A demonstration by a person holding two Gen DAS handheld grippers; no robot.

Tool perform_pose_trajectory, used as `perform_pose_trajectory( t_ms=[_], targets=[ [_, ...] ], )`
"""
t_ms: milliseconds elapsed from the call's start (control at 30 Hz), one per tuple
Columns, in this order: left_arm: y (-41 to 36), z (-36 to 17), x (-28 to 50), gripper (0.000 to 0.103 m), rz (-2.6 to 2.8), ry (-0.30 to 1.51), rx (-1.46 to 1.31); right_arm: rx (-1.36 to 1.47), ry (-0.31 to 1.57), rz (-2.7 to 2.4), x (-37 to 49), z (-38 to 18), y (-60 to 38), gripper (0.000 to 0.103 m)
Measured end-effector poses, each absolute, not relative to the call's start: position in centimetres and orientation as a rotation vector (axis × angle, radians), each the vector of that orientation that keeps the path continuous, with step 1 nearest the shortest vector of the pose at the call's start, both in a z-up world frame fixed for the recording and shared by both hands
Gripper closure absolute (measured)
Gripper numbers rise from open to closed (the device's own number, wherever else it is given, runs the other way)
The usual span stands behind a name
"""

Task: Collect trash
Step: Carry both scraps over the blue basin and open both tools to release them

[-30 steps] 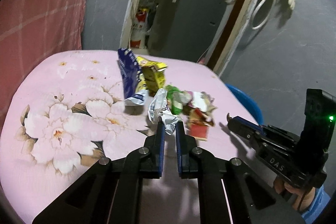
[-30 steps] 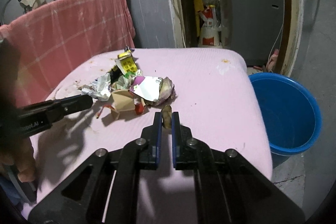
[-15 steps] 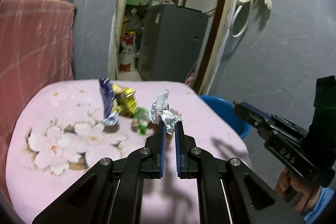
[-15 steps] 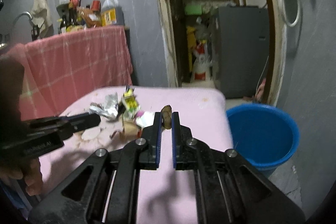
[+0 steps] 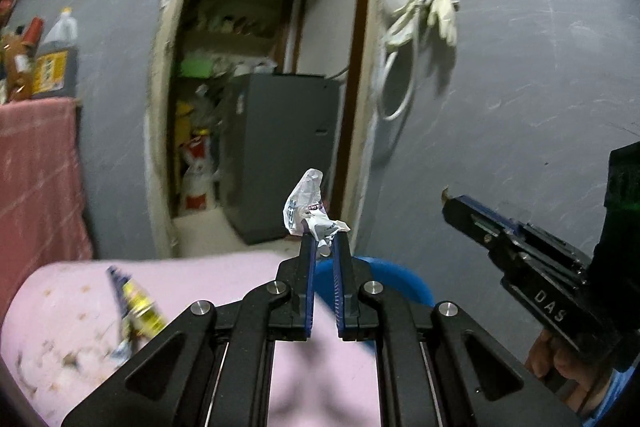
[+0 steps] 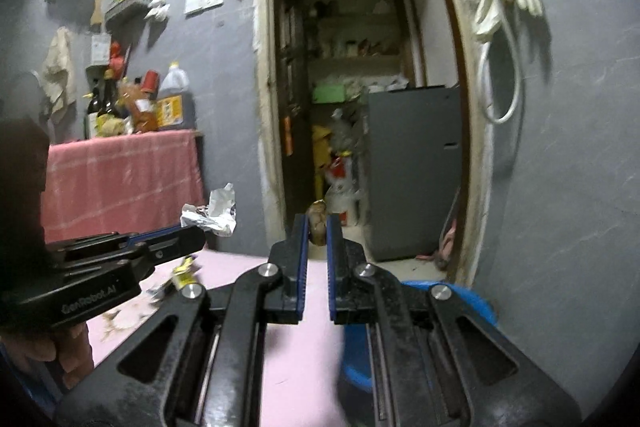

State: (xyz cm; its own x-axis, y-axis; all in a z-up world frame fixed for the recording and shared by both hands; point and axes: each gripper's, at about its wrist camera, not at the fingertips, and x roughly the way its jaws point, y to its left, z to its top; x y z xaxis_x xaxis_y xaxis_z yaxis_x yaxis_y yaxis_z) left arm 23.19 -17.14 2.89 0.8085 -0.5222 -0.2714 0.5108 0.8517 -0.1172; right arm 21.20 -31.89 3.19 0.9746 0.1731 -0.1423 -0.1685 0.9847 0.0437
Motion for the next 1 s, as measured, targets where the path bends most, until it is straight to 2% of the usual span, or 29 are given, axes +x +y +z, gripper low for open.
perform_pose_trajectory(
  t_ms=[233,800,1000],
  targets=[
    [-21.5,2.8,26.9,0.097,-0.607,0.317,-0.030,0.066,0.171,0.116,23.2,2.2,-36.0,0.094],
    [-27.3,-4.4,35.4,0.096,-0.653,0.759,-0.009,0.189,0.467,0.077,30.2,-7.2,-40.7,0.094],
    [-27.7,-6.5,36.9,0.095,-0.626,0.850,-0.007,0.225,0.540,0.069,31.7,-8.8,-41.1,0.094]
  ],
)
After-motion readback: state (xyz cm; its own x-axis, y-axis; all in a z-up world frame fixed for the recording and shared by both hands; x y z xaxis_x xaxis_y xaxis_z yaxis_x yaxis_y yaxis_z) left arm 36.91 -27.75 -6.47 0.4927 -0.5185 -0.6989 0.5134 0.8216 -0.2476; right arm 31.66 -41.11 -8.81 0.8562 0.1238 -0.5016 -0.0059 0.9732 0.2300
